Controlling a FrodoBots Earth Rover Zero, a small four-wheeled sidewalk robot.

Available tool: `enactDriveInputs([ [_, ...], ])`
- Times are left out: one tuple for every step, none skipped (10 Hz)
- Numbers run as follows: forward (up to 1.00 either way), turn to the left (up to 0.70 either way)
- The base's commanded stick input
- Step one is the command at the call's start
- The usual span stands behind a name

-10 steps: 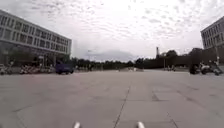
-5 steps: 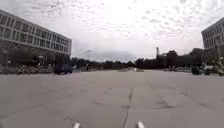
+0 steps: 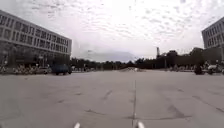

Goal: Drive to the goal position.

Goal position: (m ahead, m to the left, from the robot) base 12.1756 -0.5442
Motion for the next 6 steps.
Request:
enactDriveInputs([
  [0.70,0.00],
  [0.70,0.00],
  [0.70,0.00],
  [0.70,0.00],
  [0.70,0.00],
  [0.70,0.00],
])
